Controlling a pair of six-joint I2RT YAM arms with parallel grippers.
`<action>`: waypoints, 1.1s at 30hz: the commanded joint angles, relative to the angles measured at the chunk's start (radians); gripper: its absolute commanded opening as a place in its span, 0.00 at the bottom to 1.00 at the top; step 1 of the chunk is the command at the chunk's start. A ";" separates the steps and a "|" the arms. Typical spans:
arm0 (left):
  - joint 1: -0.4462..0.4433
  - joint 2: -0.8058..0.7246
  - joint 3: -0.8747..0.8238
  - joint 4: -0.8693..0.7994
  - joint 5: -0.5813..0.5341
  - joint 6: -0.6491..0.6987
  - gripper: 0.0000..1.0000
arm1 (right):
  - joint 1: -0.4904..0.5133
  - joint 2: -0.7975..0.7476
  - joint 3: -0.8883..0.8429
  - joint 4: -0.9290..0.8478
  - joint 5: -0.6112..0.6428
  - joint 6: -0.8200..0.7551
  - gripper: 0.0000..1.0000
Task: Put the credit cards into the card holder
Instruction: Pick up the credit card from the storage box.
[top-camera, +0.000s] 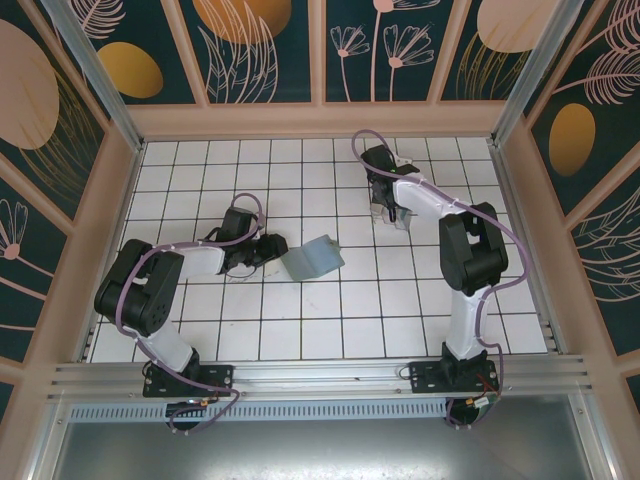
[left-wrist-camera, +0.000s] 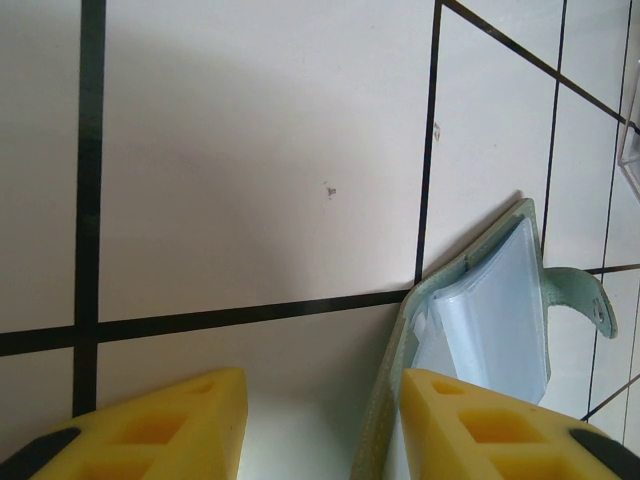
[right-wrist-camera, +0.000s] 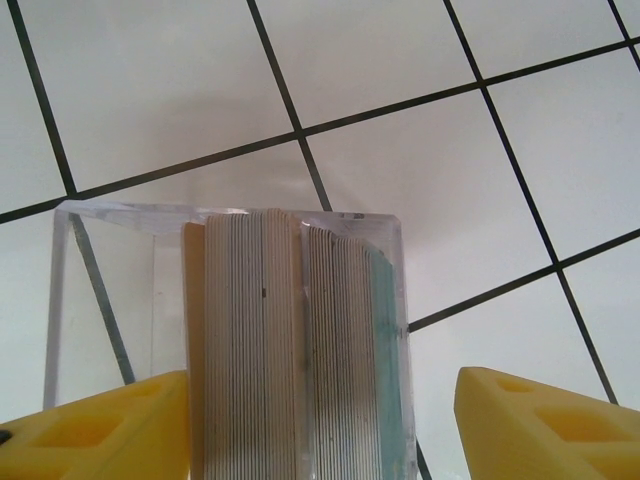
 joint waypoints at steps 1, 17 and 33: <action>-0.013 0.016 -0.003 0.011 0.008 0.001 0.45 | 0.003 -0.052 -0.008 -0.024 0.024 -0.004 0.64; -0.018 0.019 0.004 0.005 0.006 0.010 0.45 | 0.002 -0.063 -0.012 0.013 -0.081 -0.049 0.00; -0.018 -0.062 -0.001 -0.064 0.004 0.054 0.55 | 0.021 -0.339 -0.251 0.198 -0.540 -0.161 0.00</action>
